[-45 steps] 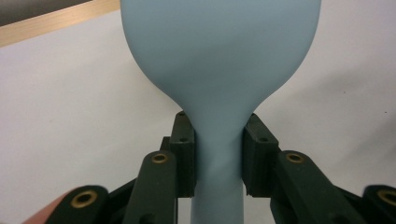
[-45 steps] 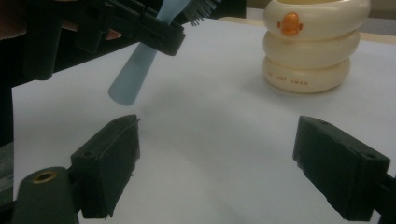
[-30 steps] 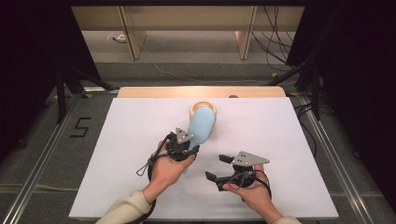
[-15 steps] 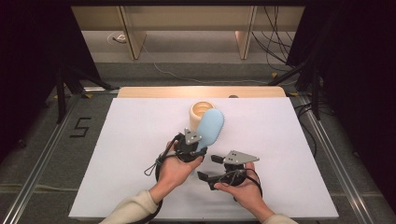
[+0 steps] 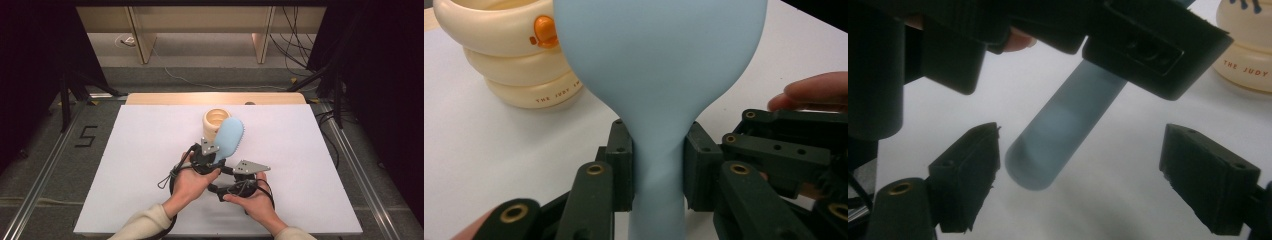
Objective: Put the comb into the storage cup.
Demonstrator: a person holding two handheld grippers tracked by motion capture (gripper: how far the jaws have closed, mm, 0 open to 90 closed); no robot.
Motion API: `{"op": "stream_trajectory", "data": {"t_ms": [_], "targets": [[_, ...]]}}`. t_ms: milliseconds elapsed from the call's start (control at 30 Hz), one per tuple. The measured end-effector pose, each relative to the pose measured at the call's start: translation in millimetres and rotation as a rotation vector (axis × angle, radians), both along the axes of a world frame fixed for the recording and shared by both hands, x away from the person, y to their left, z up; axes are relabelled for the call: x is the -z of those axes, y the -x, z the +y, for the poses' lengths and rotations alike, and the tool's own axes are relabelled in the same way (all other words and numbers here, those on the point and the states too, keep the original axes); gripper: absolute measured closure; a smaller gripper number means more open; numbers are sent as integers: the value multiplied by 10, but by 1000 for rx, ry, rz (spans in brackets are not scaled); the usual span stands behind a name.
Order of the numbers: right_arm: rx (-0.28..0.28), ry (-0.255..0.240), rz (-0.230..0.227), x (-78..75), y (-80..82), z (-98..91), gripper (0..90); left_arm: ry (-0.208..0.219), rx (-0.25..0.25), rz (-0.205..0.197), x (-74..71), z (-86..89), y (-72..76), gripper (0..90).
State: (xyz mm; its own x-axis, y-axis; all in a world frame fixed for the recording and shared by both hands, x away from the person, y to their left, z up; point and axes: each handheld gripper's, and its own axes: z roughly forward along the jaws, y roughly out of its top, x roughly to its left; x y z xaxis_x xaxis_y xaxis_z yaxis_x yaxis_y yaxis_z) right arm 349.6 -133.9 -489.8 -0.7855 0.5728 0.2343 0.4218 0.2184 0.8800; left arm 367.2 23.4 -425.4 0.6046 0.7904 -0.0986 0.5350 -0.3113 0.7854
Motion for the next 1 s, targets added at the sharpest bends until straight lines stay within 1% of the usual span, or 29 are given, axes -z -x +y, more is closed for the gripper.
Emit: {"op": "stream_trajectory", "data": {"t_ms": [133,300,567,633,767,933,1000], "targets": [[2,6,1,10,-13,33,194,3,6,3,-2,-15,9,696],[7,1,6,12,-28,57,212,4,8,8,-2,-19,9,696],[3,0,5,18,-34,96,266,10,9,13,-6,-19,11,695],[3,-2,11,20,-32,104,276,14,8,15,-8,-17,9,696],[0,-6,13,18,-31,114,330,18,6,18,-8,-13,6,695],[-5,-13,13,20,-28,117,376,31,2,21,-6,-12,4,695],[-10,-15,15,21,-26,116,409,31,2,23,-5,-12,4,695]]}}
